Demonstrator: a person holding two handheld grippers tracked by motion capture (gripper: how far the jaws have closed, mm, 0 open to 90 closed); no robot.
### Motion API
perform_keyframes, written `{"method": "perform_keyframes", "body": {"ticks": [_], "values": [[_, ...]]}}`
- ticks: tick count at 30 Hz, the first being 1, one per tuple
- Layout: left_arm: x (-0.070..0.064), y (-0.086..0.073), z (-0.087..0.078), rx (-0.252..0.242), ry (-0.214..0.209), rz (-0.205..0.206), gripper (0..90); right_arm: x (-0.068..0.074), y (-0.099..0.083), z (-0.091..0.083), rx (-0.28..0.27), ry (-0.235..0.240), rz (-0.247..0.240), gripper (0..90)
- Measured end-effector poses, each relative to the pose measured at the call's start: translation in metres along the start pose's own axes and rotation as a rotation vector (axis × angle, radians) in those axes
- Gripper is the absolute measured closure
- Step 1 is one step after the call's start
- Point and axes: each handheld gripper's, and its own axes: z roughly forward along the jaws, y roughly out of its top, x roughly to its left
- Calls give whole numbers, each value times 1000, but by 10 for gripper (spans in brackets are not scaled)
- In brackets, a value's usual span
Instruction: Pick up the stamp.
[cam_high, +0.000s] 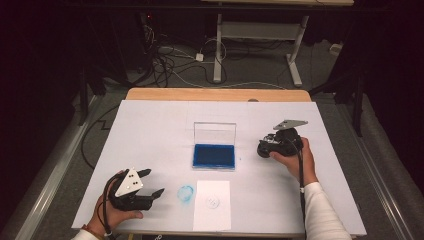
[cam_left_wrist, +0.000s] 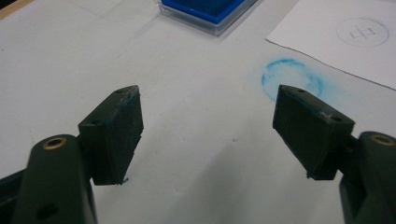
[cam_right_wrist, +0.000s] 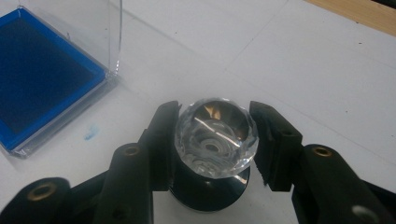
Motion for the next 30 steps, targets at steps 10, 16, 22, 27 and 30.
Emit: {"method": "perform_keyframes", "body": {"ticks": [10,16,22,27,30], "values": [[-1,0,1,6,-7,2,236,1,0,0,1,-5,-9,568],[-1,0,1,6,-7,2,236,-1,-1,-1,-3,-12,-2,571],[-1,1,1,9,-5,8,236,-1,0,-9,-29,-12,-7,572],[-2,1,1,7,-8,12,236,1,1,-15,-40,-21,-17,572],[-2,1,1,7,-10,17,236,2,2,-19,-50,-29,-30,572]]}}
